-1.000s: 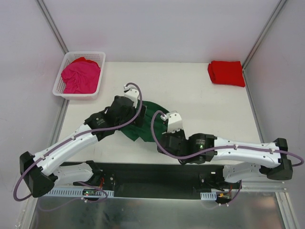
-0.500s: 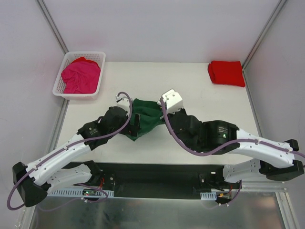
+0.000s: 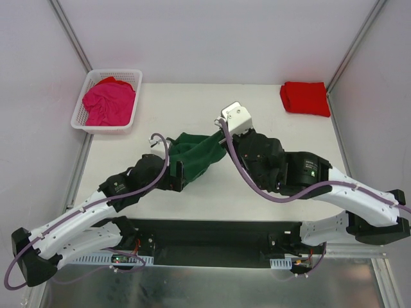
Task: Fold and stack the t-shirts
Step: Flatten out the tshirt
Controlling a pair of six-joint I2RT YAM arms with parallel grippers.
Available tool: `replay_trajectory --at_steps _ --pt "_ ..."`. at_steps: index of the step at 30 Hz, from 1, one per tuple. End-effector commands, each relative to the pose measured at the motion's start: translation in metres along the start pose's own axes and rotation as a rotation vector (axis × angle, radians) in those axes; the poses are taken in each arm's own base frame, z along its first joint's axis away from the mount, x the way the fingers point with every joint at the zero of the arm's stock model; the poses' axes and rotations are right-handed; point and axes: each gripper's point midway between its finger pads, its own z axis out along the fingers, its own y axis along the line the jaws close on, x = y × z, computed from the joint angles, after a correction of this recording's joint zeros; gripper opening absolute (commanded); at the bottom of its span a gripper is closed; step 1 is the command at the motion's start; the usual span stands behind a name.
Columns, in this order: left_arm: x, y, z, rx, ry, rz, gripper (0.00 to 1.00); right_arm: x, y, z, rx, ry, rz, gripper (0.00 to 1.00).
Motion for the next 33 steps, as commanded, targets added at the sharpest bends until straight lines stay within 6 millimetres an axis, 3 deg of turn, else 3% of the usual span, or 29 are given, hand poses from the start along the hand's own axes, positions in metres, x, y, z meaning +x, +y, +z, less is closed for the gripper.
replay_trajectory --at_steps 1,6,14,22,30,33 --pt "0.012 0.001 0.007 -0.021 0.023 -0.059 0.99 -0.017 -0.037 -0.009 0.101 -0.059 0.063 0.01" --pt "0.012 0.007 0.01 -0.07 -0.002 -0.151 0.99 -0.011 -0.072 -0.018 0.19 -0.064 0.096 0.01" --pt "0.002 0.007 0.017 -0.07 -0.099 -0.282 0.99 0.005 -0.108 -0.031 0.287 -0.056 0.099 0.02" --pt "0.01 -0.002 0.044 -0.048 -0.1 -0.36 0.99 0.021 -0.113 -0.038 0.287 -0.037 0.127 0.01" --pt "0.043 -0.014 0.073 0.005 -0.008 -0.428 0.99 0.026 -0.114 -0.039 0.285 -0.031 0.128 0.01" --pt "0.043 -0.014 0.078 0.012 -0.024 -0.435 0.99 0.028 -0.112 -0.038 0.282 -0.026 0.132 0.01"
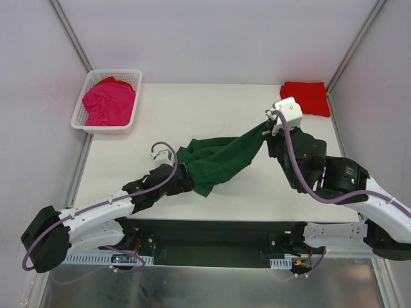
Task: Fold and stack the t-shirts
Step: Flatten out the tshirt
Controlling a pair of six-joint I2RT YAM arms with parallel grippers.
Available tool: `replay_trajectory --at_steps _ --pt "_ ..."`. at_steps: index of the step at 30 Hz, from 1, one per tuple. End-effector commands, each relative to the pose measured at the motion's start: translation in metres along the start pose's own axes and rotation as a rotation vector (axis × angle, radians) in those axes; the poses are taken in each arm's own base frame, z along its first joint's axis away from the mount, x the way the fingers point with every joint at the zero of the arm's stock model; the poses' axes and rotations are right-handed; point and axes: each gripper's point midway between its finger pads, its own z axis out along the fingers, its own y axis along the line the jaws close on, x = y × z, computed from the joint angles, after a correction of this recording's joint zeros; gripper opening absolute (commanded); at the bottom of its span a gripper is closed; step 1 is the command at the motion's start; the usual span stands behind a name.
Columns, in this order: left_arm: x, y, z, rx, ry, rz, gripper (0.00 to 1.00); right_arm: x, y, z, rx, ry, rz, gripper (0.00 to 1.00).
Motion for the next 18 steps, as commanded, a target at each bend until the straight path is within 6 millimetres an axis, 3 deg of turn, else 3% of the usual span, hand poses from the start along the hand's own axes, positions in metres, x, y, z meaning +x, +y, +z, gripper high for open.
replay_trajectory --at_steps 1,3,7,11,18 --pt "-0.007 -0.018 0.007 0.076 -0.041 -0.065 0.99 -0.001 -0.012 -0.004 0.034 -0.011 0.044 0.01" --pt "-0.008 -0.018 0.01 0.069 -0.044 -0.052 0.98 0.0 -0.012 -0.004 0.032 -0.01 0.048 0.01" --pt "-0.007 -0.016 0.018 0.048 -0.043 -0.035 0.85 -0.001 -0.01 -0.004 0.028 -0.009 0.046 0.01" --pt "-0.006 -0.015 0.028 0.035 -0.051 -0.028 0.51 0.001 -0.01 -0.004 0.026 -0.003 0.042 0.01" --pt "0.002 -0.013 0.046 -0.003 -0.021 0.007 0.11 0.004 -0.017 -0.008 0.034 0.002 0.051 0.01"
